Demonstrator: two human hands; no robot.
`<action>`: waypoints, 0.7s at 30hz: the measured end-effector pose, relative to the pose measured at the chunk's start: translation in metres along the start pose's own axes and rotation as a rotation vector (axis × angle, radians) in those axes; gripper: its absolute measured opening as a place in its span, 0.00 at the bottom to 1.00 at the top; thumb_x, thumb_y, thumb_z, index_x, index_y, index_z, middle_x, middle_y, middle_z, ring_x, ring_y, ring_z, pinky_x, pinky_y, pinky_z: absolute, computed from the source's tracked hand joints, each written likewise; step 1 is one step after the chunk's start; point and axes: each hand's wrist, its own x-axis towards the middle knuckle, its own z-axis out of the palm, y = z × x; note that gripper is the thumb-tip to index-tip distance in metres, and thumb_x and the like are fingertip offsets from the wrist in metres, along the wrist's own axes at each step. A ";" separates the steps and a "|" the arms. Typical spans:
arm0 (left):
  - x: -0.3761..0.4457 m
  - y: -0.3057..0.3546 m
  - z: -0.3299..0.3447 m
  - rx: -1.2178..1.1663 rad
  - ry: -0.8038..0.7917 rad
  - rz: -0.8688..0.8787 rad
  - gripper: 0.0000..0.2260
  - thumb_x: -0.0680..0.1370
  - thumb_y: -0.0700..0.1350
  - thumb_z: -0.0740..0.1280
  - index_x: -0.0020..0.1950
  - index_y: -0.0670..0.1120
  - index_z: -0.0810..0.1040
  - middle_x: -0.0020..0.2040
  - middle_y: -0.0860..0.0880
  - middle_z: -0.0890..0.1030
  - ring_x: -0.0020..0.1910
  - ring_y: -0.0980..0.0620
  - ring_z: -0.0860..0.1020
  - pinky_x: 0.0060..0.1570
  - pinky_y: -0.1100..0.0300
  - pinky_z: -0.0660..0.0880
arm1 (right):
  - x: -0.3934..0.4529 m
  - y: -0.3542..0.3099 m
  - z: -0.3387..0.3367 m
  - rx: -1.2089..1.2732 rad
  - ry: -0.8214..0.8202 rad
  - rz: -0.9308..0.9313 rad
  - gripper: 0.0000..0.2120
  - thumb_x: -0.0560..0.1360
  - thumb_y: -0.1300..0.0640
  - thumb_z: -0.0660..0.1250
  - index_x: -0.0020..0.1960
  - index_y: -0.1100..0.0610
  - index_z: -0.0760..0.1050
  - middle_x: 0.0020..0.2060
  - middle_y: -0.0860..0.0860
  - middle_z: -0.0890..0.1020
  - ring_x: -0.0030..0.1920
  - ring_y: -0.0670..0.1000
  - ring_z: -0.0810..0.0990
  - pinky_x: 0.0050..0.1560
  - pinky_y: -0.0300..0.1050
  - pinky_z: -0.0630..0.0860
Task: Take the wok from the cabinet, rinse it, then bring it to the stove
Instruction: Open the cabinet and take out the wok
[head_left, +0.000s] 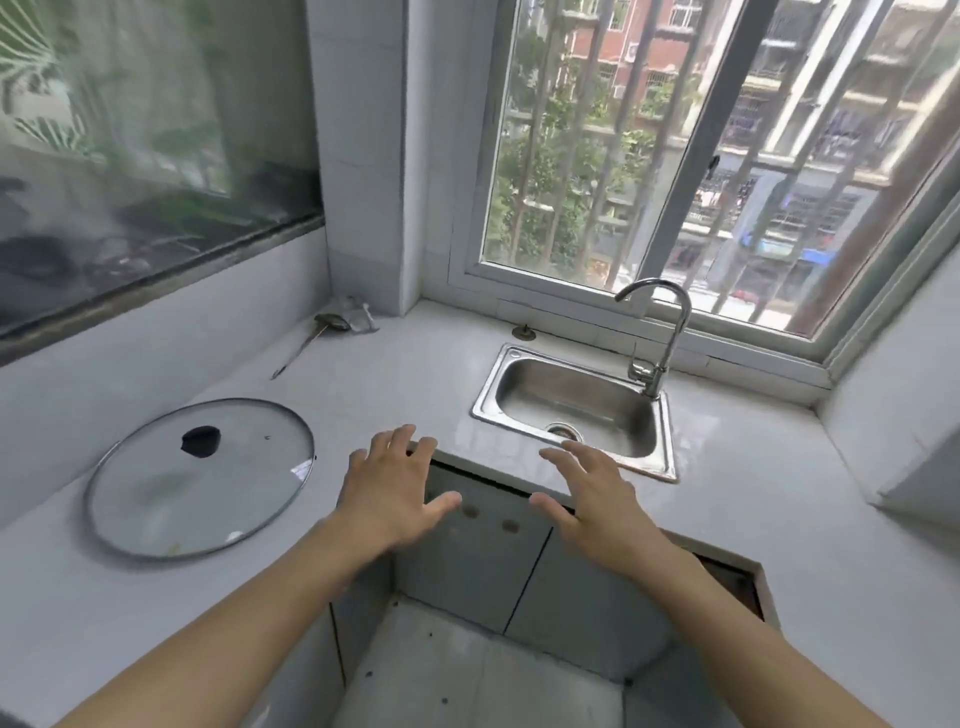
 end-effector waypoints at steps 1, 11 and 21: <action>0.002 -0.004 0.002 0.008 -0.006 -0.038 0.35 0.72 0.71 0.57 0.73 0.53 0.59 0.76 0.46 0.59 0.73 0.44 0.59 0.69 0.45 0.63 | 0.014 0.002 0.004 0.003 -0.010 -0.036 0.28 0.80 0.40 0.59 0.76 0.46 0.59 0.77 0.50 0.57 0.77 0.53 0.52 0.72 0.57 0.59; 0.010 0.007 0.008 0.132 -0.067 -0.403 0.35 0.73 0.69 0.58 0.74 0.52 0.58 0.77 0.47 0.57 0.74 0.44 0.57 0.69 0.45 0.62 | 0.126 0.025 0.027 0.096 -0.157 -0.397 0.27 0.80 0.41 0.59 0.76 0.48 0.59 0.77 0.52 0.58 0.77 0.54 0.52 0.73 0.57 0.58; -0.007 -0.003 0.032 0.066 -0.066 -0.650 0.31 0.75 0.65 0.60 0.73 0.50 0.61 0.74 0.47 0.62 0.72 0.44 0.61 0.67 0.49 0.64 | 0.178 0.002 0.066 0.111 -0.332 -0.584 0.28 0.80 0.42 0.58 0.76 0.50 0.59 0.75 0.50 0.61 0.75 0.56 0.57 0.69 0.57 0.63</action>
